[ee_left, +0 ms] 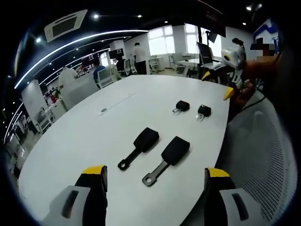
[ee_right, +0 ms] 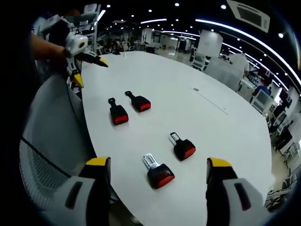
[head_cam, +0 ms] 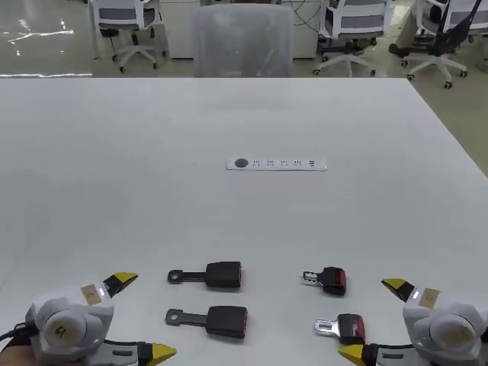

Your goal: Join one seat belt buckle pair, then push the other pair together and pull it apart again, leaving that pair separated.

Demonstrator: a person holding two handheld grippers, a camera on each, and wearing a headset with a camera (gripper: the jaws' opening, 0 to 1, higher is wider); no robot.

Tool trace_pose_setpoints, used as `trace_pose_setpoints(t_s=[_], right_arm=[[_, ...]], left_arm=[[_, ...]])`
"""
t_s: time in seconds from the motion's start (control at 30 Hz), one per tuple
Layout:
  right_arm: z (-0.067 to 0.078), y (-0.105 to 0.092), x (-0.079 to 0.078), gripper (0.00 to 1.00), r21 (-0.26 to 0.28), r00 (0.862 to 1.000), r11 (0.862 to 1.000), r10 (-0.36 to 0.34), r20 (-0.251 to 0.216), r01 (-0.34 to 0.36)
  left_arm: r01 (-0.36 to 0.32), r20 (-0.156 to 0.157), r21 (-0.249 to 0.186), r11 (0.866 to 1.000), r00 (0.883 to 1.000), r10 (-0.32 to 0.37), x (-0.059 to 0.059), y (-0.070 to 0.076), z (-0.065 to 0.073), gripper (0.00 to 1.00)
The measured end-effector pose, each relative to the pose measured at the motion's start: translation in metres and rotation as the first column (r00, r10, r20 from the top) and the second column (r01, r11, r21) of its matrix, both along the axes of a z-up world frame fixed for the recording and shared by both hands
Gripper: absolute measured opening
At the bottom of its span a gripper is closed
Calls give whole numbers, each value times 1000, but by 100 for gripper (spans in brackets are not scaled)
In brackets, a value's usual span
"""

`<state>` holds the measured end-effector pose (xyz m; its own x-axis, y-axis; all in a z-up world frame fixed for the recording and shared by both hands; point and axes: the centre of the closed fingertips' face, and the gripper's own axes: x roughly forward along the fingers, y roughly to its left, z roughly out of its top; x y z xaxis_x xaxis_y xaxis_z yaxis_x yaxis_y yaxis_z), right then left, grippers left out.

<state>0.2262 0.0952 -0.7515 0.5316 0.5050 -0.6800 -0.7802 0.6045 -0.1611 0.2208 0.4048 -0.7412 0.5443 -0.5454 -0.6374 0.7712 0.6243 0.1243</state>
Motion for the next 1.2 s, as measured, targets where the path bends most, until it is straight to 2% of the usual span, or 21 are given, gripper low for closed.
trace_pose_setpoints(t_s=[0.2, 0.3, 0.4, 0.53, 0.63, 0.67, 0.77, 0.87, 0.97, 1.03, 1.1, 1.17, 1.2], right_arm=[[-1, 0, 0, 74, -25, 999, 998, 54, -1, -54], [-2, 1, 2, 70, -33, 997, 997, 76, 0, -76], [-7, 1, 5, 69, -52, 995, 994, 96, -11, -97], [-14, 1, 7, 64, -106, 990, 984, 140, -18, -141], [-19, 4, 9, 59, -107, 987, 981, 157, -36, -160], [-23, 5, 9, 58, -116, 984, 977, 173, -46, -177], [-29, 6, 10, 55, -146, 976, 965, 211, -52, -216], [-38, 8, 9, 51, -163, 965, 952, 249, -78, -259], [-46, 8, 10, 48, -179, 955, 939, 278, -101, -292], [-49, 8, 10, 46, -182, 951, 935, 289, -107, -305], [-55, 6, 11, 46, -197, 944, 925, 305, -124, -325], [-59, 5, 10, 44, -216, 936, 912, 324, -137, -348], [-63, 4, 10, 43, -214, 931, 909, 332, -150, -359]], left_arm=[[90, -19, 74, 993, 996, -88, -5, -8, -13, 82], [119, -26, 104, 987, 993, -117, -2, -11, -18, 80], [141, -58, 128, 982, 989, -134, -1, -14, -23, 72], [190, -56, 160, 969, 982, -183, 1, -22, -25, 72], [224, -64, 172, 959, 974, -216, 4, -27, -27, 71], [236, -73, 175, 956, 971, -226, 6, -29, -29, 70], [260, -77, 199, 945, 965, -250, 10, -32, -33, 68], [297, -87, 226, 928, 955, -284, 16, -38, -40, 67], [336, -102, 282, 899, 942, -320, 16, -44, -49, 62], [344, -107, 275, 898, 939, -326, 16, -48, -52, 62], [369, -124, 266, 890, 929, -349, 14, -57, -59, 61], [399, -134, 277, 874, 917, -377, 13, -63, -64, 60], [423, -146, 290, 858, 906, -397, 13, -65, -67, 59]])
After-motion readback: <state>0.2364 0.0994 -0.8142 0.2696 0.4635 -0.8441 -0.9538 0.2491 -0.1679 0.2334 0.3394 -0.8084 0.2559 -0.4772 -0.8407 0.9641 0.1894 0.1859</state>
